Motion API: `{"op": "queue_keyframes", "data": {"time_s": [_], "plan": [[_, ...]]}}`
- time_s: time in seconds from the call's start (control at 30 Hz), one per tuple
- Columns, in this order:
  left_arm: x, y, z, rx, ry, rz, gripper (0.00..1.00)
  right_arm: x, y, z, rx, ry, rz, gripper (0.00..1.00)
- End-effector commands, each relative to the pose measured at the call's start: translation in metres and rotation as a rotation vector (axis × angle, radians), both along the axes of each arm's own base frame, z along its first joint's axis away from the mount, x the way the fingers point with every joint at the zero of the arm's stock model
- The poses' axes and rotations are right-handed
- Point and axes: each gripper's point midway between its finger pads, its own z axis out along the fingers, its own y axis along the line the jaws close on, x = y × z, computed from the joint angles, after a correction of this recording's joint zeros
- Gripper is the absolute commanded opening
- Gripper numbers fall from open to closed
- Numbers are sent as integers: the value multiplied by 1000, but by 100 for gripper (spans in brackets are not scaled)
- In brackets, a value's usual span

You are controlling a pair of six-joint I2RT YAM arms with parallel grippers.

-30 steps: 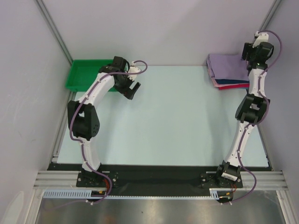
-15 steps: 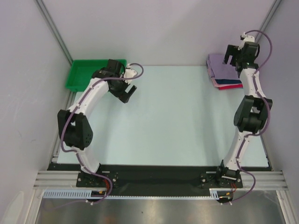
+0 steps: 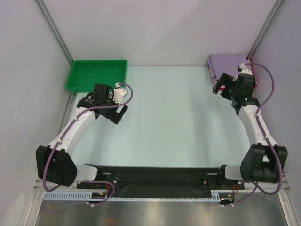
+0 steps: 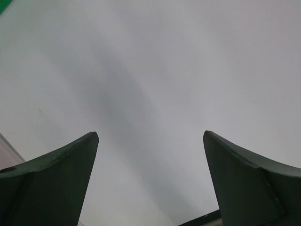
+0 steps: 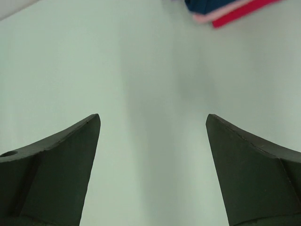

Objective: Fold and stack the t-shirts
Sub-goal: Neatly place the folded tshirt to the corner

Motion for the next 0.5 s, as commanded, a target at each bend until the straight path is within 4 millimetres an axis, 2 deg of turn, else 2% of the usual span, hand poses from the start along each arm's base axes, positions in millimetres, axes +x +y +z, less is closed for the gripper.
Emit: {"op": "queue_keyframes", "data": {"time_s": [0.0, 0.03, 0.1, 0.13, 0.17, 0.27, 0.37, 0.47], "plan": [[-7, 2, 2, -45, -69, 35, 100, -38, 16, -6, 100, 15, -24, 100], [-9, 4, -1, -45, -73, 42, 100, -52, 21, -8, 108, 14, -16, 100], [-13, 5, -1, -51, -100, 46, 100, -67, 26, -14, 124, 34, 1, 100], [-19, 6, -12, -48, -82, 46, 100, -74, 29, -12, 125, 30, 7, 100], [-18, 6, -12, -54, -101, 45, 100, -83, 29, -21, 131, 63, 1, 100], [-20, 7, -13, -66, -135, 51, 100, -98, 35, -27, 156, 78, 15, 100], [-22, 5, -15, -78, -149, 46, 100, -106, 42, -23, 193, 47, 27, 100], [-25, 4, -21, -92, -141, 47, 100, -114, 48, -30, 228, 42, 40, 100]]}}
